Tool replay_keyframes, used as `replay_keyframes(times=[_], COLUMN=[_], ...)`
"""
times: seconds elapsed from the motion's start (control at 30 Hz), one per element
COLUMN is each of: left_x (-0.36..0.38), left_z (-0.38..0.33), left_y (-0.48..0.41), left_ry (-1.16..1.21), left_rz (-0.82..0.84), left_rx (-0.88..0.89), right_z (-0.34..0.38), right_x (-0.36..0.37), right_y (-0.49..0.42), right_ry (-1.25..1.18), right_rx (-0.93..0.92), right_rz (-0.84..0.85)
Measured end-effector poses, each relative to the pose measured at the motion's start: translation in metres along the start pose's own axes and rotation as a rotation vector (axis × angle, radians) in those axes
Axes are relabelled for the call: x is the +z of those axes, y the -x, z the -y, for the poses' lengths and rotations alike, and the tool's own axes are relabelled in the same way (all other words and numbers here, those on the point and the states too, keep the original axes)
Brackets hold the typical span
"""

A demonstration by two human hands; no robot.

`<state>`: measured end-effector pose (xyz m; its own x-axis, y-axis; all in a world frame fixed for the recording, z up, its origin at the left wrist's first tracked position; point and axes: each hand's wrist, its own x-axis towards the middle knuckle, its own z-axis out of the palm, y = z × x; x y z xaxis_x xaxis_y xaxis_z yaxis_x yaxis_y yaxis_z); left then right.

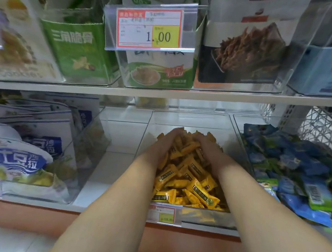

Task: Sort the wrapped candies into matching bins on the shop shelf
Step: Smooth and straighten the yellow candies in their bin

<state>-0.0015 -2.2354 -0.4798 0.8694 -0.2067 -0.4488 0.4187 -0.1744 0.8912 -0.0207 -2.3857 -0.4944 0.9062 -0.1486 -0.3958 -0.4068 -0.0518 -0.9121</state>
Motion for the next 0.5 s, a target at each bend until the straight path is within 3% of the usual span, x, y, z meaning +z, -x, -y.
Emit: replay_keyframes(times=[0.23, 0.5], left_x=[-0.004, -0.006], left_z=[-0.023, -0.022], left_y=[0.017, 0.051], left_ry=[0.236, 0.258], left_rz=[0.162, 0.164], left_rx=[0.061, 0.118], right_z=[0.041, 0.06], right_x=[-0.017, -0.049], right_y=[0.019, 0.045], right_ry=[-0.021, 0.002], right_rx=[-0.007, -0.04], right_rz=[0.08, 0.227])
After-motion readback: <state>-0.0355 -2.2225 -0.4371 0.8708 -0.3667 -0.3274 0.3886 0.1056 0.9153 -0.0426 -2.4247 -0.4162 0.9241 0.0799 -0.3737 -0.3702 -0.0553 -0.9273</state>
